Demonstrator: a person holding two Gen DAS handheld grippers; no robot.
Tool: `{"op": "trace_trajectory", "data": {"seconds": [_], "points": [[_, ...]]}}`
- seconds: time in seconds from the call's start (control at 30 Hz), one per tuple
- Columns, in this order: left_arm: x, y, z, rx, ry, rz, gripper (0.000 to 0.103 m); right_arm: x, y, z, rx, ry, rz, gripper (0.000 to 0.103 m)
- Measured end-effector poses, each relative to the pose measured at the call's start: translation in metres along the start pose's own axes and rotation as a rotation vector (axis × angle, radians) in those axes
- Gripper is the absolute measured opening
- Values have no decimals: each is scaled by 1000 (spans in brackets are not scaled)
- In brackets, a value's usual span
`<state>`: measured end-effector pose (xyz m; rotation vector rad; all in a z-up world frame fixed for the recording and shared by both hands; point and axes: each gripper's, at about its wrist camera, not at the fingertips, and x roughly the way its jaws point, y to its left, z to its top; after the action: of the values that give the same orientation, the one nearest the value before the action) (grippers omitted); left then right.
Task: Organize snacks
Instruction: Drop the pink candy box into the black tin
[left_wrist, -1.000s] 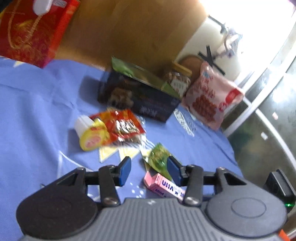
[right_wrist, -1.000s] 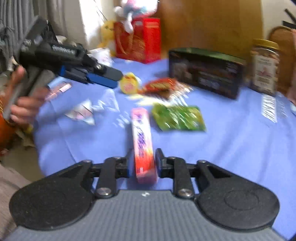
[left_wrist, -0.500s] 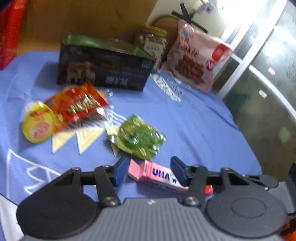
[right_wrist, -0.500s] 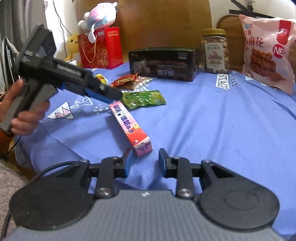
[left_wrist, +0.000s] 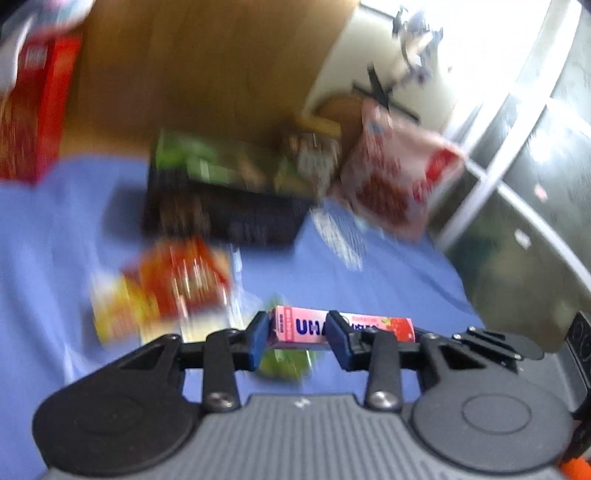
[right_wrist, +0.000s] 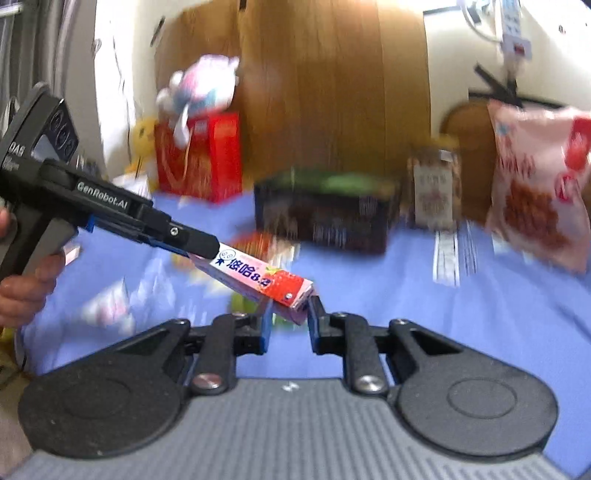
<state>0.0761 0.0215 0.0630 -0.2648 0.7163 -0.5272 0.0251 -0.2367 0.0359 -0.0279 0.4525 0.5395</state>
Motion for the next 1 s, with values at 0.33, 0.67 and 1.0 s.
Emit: {"op": "trace_trajectory", "data": {"seconds": [0.33, 0.67, 1.0], "points": [[74, 46, 134, 10, -84, 144, 35, 140, -63, 104, 47, -34, -27, 24], [109, 68, 128, 51, -27, 282, 55, 185, -75, 100, 99, 13, -45, 31], [-17, 86, 27, -121, -106, 229, 55, 97, -25, 29, 254, 87, 254, 33]]}}
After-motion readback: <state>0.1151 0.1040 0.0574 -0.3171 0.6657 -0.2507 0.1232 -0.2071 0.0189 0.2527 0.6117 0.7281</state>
